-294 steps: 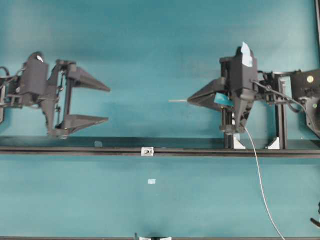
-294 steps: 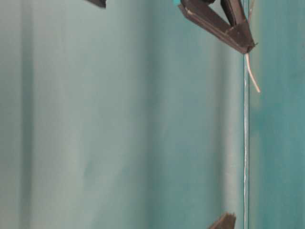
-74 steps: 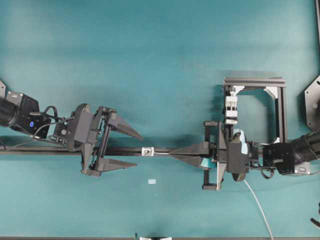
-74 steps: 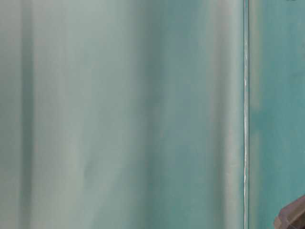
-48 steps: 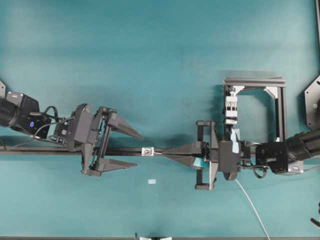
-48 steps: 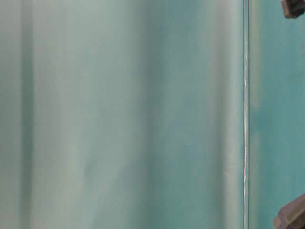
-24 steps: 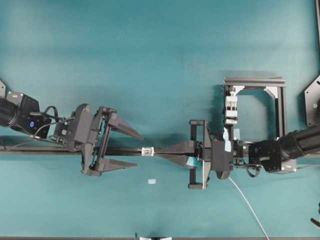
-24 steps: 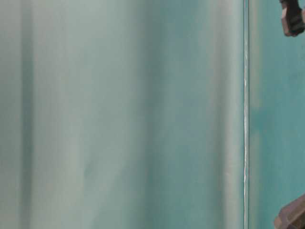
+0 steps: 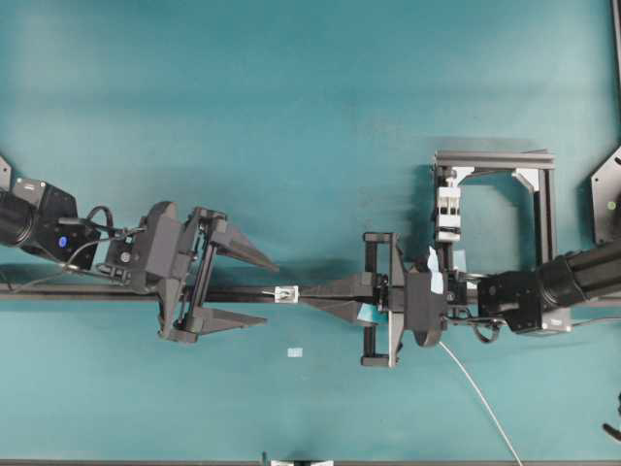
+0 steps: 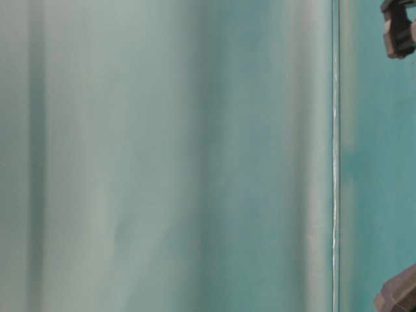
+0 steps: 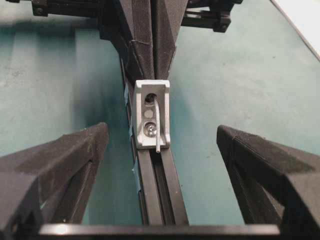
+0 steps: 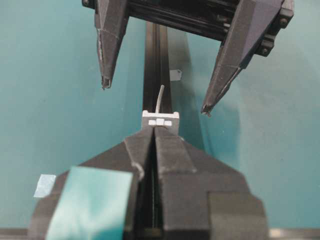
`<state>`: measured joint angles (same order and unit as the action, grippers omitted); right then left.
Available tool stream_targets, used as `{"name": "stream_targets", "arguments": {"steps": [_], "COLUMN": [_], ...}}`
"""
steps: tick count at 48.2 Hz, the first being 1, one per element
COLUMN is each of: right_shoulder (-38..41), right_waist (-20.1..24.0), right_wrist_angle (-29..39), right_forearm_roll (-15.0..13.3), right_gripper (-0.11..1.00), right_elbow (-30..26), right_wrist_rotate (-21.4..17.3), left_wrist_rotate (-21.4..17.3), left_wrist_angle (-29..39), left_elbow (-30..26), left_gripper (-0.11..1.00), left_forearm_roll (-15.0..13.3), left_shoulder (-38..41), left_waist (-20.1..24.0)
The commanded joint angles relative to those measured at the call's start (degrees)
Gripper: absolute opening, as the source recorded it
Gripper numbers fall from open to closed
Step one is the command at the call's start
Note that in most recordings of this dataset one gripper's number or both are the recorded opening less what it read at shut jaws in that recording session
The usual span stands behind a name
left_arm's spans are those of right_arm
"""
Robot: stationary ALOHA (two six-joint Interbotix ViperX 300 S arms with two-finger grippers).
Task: Insert the wire through the hole in the metal fitting marked with a red label. (retake)
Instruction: 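Close the left gripper on the wire tip emerging past the bracket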
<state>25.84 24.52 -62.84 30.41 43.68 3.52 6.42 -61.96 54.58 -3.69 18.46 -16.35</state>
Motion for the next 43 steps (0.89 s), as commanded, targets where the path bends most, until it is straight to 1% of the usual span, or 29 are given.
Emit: {"name": "stream_targets", "arguments": {"steps": [1, 7, 11, 13, 22, 27, 32, 43], "right_shoulder": [-0.35, -0.35, -0.35, -0.35, -0.35, -0.35, -0.35, -0.35], "right_waist": [-0.35, -0.35, -0.35, -0.35, -0.35, -0.35, -0.35, -0.35], "right_wrist_angle": [0.44, 0.44, 0.44, 0.44, 0.44, 0.44, 0.44, 0.44], "right_forearm_roll": [-0.26, -0.18, -0.26, -0.18, -0.18, -0.26, -0.18, -0.18], "right_gripper": [0.03, 0.03, 0.03, 0.03, 0.03, 0.03, 0.03, 0.03], "right_elbow": [-0.35, -0.35, -0.35, -0.35, -0.26, -0.18, -0.18, 0.0], "right_wrist_rotate": [0.18, 0.18, 0.18, 0.18, 0.18, 0.18, 0.18, 0.09], "left_wrist_rotate": [0.26, 0.44, 0.44, 0.44, 0.44, 0.44, 0.44, 0.35], "left_wrist_angle": [-0.26, -0.26, -0.18, -0.26, -0.18, 0.18, 1.23, 3.96], "left_elbow": [-0.7, -0.79, -0.79, -0.79, -1.05, -1.41, -1.67, -2.72], "left_gripper": [0.67, 0.64, 0.56, 0.49, 0.08, -0.05, -0.1, -0.1], "left_forearm_roll": [0.09, 0.09, 0.09, 0.09, 0.18, 0.26, 0.44, 0.44], "left_shoulder": [-1.14, -1.14, -1.23, -1.23, -1.32, -1.49, -1.58, -1.58], "left_waist": [0.0, 0.09, 0.09, 0.0, -0.18, -0.18, -0.44, -0.7]}}
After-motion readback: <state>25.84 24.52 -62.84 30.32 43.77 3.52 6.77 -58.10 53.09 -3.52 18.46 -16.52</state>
